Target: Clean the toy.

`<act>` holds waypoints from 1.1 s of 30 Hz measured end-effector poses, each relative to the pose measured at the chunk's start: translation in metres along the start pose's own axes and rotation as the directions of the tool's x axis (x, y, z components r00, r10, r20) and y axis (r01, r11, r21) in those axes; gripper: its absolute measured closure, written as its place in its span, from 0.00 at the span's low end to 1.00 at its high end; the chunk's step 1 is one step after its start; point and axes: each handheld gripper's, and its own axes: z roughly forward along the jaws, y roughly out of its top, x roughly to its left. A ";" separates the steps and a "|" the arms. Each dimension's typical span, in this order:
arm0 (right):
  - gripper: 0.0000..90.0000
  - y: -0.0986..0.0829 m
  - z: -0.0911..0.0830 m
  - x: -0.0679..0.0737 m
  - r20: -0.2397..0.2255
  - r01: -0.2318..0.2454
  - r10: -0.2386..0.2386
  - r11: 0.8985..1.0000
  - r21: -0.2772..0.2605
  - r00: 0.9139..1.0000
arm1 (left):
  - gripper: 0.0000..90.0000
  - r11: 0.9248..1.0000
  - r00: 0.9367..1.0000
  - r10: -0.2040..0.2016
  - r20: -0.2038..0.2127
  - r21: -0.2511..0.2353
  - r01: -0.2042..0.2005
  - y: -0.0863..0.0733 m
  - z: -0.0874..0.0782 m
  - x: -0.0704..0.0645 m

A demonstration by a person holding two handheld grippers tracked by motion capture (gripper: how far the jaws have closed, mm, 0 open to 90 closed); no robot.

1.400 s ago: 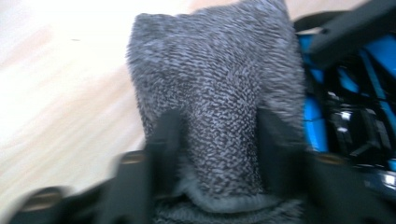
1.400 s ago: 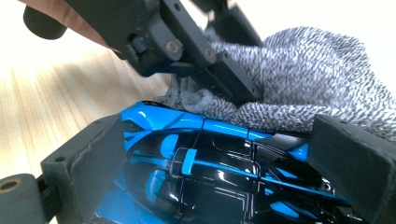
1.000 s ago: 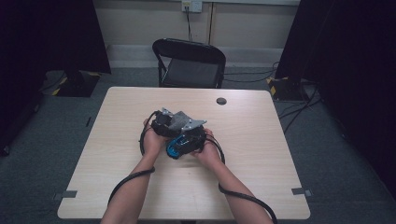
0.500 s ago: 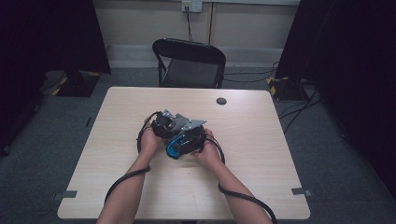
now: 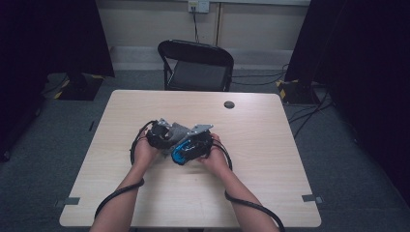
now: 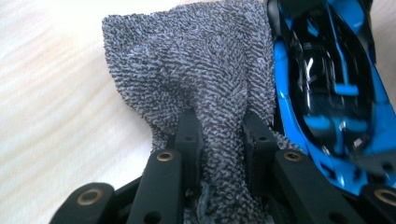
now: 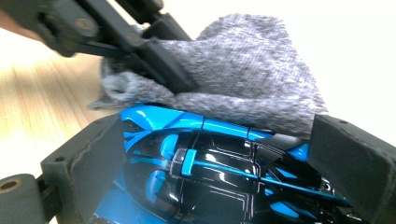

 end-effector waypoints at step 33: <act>0.04 -0.002 0.000 -0.001 0.003 -0.003 0.003 1.000 -0.013 1.000 | 0.80 0.993 0.994 -0.106 0.012 -0.040 0.107 -0.054 -0.082 0.016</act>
